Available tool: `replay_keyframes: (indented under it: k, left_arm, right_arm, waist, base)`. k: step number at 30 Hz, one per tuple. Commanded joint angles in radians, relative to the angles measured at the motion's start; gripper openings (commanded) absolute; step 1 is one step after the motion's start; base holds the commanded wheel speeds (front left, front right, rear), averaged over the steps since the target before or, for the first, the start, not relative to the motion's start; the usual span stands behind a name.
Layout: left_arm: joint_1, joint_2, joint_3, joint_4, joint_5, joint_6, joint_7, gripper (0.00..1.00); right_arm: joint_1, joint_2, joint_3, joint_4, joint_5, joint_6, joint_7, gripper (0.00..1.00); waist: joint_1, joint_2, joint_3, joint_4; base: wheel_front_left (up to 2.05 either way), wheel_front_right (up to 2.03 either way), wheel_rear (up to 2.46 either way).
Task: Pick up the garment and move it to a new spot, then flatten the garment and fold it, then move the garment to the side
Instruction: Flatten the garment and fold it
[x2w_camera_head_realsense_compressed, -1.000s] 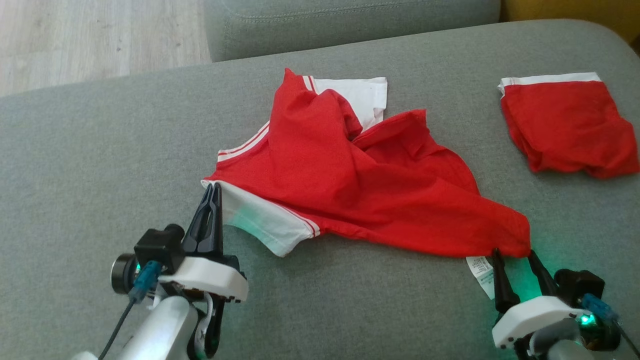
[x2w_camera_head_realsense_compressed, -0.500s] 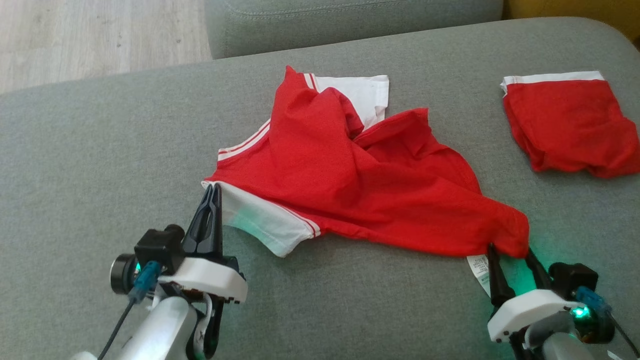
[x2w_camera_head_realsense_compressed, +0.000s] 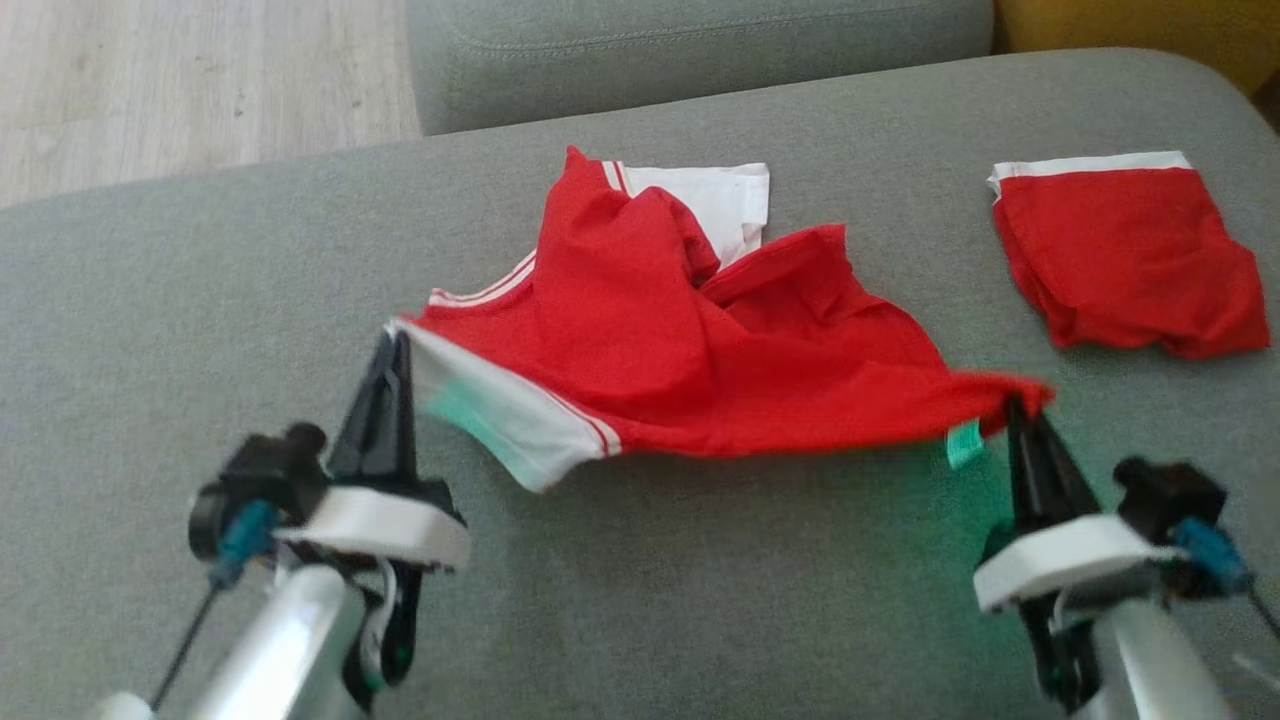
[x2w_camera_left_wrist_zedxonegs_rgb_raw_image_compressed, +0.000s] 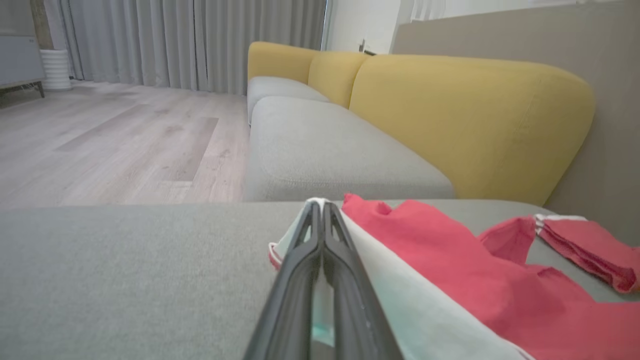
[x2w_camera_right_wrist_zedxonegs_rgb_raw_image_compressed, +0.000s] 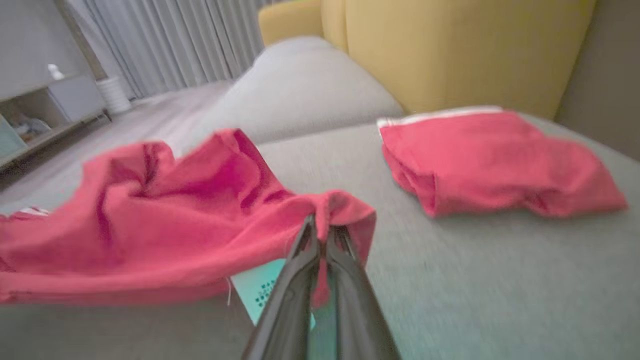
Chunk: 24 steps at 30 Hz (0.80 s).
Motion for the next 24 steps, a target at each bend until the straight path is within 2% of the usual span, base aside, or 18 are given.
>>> replay_keyframes:
  k: [1, 5, 9, 16, 20, 24]
  left_arm:
    - [-0.078, 0.033, 0.057, -0.053, -0.011, -0.003, -0.005, 0.00]
    - [-0.154, 0.044, 0.095, -0.121, -0.037, -0.015, 0.007, 0.00]
    - [-0.266, 0.039, 0.144, -0.187, -0.070, -0.018, 0.020, 0.00]
    - [-0.465, 0.022, 0.187, -0.260, -0.080, -0.010, 0.028, 0.00]
    - [-0.486, 0.042, 0.196, -0.320, -0.070, 0.003, 0.046, 0.00]
    - [-0.456, 0.087, 0.208, -0.433, -0.055, 0.031, 0.089, 0.00]
  right_arm:
    - [-0.054, -0.006, 0.032, -0.083, 0.004, -0.002, 0.000, 0.00]
    - [-0.112, -0.009, 0.032, -0.236, -0.016, -0.002, 0.043, 0.00]
    - [-0.220, -0.053, 0.041, -0.350, -0.009, -0.002, 0.105, 0.00]
    - [-0.448, -0.160, 0.081, -0.405, 0.010, -0.002, 0.172, 0.00]
    - [-0.469, -0.187, 0.089, -0.464, 0.011, -0.002, 0.210, 0.00]
    - [-0.418, -0.204, 0.072, -0.578, 0.012, -0.002, 0.264, 0.00]
  waist:
    - [0.0000, 0.0000, -0.004, -0.003]
    - [0.0000, 0.0000, -0.014, -0.005]
    - [0.0000, 0.0000, -0.028, -0.005]
    - [0.0000, 0.0000, -0.068, 0.004]
    - [0.0000, 0.0000, -0.077, 0.007]
    - [0.0000, 0.0000, -0.070, 0.006]
  base:
    - [0.00, 0.00, 0.00]
    - [0.00, 0.00, 0.00]
    - [0.00, 0.00, 0.00]
    - [0.00, 0.00, 0.00]
    - [0.00, 0.00, 0.00]
    - [0.00, 0.00, 0.00]
